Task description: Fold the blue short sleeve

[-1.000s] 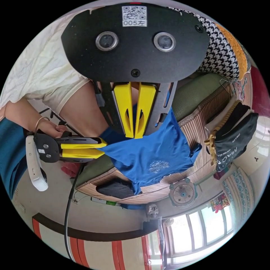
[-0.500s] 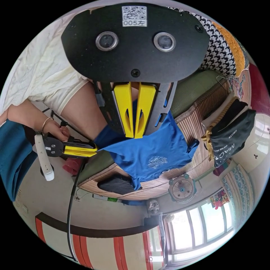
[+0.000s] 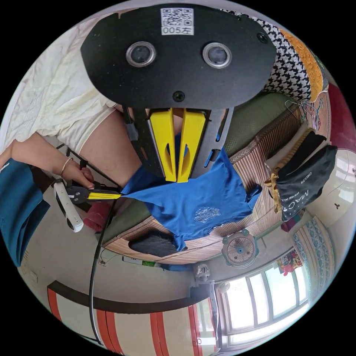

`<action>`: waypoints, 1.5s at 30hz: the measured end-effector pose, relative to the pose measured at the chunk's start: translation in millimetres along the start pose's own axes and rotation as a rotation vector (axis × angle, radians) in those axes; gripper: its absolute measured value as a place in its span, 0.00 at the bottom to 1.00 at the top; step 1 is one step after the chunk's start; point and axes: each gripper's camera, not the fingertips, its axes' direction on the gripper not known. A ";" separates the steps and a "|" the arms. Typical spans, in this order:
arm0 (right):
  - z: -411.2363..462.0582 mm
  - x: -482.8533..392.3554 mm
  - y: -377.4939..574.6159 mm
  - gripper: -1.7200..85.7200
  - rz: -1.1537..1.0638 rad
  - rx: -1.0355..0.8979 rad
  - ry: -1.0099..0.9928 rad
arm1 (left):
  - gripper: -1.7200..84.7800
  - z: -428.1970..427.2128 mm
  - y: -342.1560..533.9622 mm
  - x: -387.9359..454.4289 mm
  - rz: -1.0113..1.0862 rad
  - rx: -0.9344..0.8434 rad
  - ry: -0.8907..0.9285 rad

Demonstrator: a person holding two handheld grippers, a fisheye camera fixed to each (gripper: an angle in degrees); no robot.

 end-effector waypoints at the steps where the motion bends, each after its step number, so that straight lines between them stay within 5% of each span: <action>1: -5.5 2.8 -0.3 0.00 0.005 0.010 0.002 | 0.02 0.5 -0.4 0.6 0.006 -0.004 -0.003; 16: -91.1 13.6 -7.6 0.00 -0.069 0.169 0.066 | 0.02 -9.1 -11.2 -0.8 0.071 0.006 -0.020; 30: -17.7 45.5 -0.3 0.01 -0.022 -0.014 0.065 | 0.02 32.1 -13.5 24.0 0.151 -0.169 0.032; 45: 5.9 70.8 -0.6 0.11 -0.141 -0.024 -0.253 | 0.10 33.9 -5.1 -19.9 0.041 -0.241 -0.016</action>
